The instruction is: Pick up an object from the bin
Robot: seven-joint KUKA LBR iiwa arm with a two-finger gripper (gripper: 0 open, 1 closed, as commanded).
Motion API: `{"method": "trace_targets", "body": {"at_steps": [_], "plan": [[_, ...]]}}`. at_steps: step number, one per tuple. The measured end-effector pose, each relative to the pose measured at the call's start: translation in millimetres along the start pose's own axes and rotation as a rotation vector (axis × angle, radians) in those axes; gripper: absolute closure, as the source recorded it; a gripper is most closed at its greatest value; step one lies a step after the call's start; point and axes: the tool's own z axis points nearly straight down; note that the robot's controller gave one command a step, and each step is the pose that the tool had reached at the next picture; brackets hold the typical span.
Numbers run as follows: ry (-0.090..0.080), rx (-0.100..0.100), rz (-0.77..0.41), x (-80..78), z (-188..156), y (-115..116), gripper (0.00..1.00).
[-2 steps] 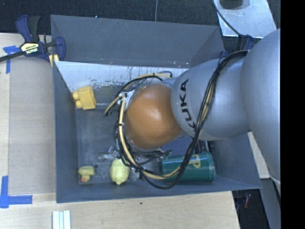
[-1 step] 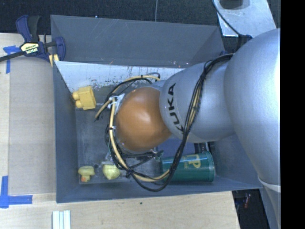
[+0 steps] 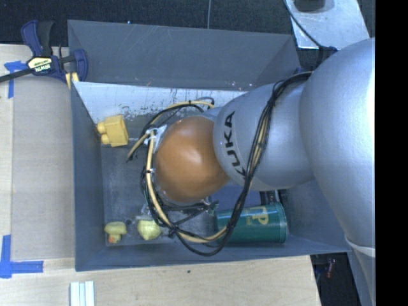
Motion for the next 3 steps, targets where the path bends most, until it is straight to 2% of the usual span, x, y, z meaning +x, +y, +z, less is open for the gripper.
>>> {"method": "trace_targets", "body": {"at_steps": [1,3], "plan": [[0.007,-0.008,0.0,2.2,-22,3,1.0],[-0.003,0.0,0.003,-0.1,-86,0,1.0]]}}
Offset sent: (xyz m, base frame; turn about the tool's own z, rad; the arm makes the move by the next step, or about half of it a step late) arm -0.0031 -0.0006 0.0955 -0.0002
